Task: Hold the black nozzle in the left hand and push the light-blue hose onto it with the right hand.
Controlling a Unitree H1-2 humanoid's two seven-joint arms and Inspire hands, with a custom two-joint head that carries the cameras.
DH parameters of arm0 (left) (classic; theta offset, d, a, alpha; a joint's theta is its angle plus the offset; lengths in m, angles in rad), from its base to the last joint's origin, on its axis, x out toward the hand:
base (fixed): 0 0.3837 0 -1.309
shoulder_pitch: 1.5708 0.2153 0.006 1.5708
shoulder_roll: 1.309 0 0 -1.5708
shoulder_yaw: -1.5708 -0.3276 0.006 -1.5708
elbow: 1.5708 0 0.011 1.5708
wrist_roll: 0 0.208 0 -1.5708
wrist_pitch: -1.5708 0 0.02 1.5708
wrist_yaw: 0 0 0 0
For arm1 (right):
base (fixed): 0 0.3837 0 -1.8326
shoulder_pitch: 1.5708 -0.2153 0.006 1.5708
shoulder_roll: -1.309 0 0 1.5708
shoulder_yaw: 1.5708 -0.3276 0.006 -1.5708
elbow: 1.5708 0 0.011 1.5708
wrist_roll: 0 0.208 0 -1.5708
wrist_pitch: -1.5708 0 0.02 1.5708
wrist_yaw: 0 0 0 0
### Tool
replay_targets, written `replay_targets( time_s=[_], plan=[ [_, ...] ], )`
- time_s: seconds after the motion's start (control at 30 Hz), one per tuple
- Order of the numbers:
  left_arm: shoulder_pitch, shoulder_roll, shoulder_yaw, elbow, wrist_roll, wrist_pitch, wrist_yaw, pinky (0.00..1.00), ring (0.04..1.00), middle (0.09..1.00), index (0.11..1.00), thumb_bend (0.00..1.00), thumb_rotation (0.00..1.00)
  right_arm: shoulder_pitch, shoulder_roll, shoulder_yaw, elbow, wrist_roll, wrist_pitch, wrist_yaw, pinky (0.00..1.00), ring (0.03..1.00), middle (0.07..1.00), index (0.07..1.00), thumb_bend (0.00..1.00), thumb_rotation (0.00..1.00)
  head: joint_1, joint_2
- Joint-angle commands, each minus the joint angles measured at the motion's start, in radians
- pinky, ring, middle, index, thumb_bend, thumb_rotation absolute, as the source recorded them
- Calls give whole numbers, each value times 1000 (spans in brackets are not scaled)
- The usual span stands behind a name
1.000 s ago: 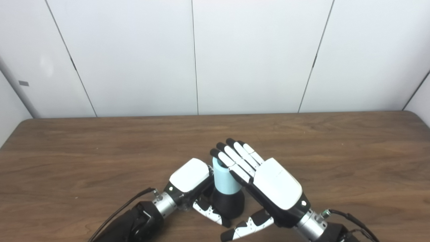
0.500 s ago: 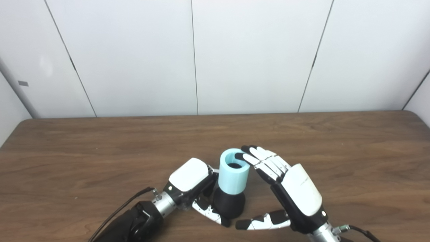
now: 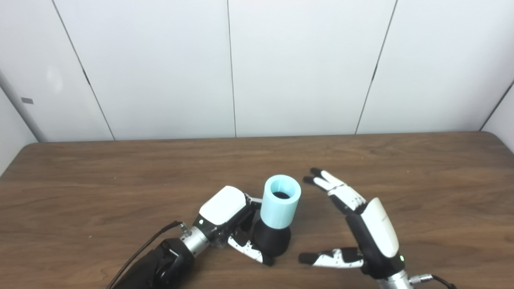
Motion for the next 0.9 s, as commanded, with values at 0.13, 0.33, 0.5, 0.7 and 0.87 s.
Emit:
replay_targets(
  time_s=[0.13, 0.33, 0.5, 0.7, 0.87],
  plan=[
    [125, 6, -3, 131, 5, 57, -27, 179, 226, 463, 484, 524, 1, -20, -3, -34, 34, 152, -25, 48, 921, 972, 985, 970, 736, 770, -1, 1],
    [126, 3, -14, 131, 35, 65, -30, 167, 210, 471, 484, 525, 0, -21, -10, -34, 33, 178, -37, 89, 935, 985, 999, 986, 761, 794, 1, 0],
    [125, 1, -16, 137, 29, 55, -30, 142, 186, 471, 483, 525, 0, -20, -11, -43, 29, 184, -9, 120, 976, 1000, 1000, 1000, 807, 814, 2, 0],
    [124, -1, -23, 141, 42, 61, -28, 137, 179, 471, 483, 525, 0, -13, -9, -57, 9, 200, 90, 180, 997, 1000, 1000, 1000, 873, 874, 2, 0],
    [125, -4, -29, 150, 34, 62, -42, 152, 196, 471, 484, 525, 0, -8, -2, -68, 3, 241, 133, 210, 988, 1000, 1000, 1000, 876, 876, 2, 2]
  ],
)
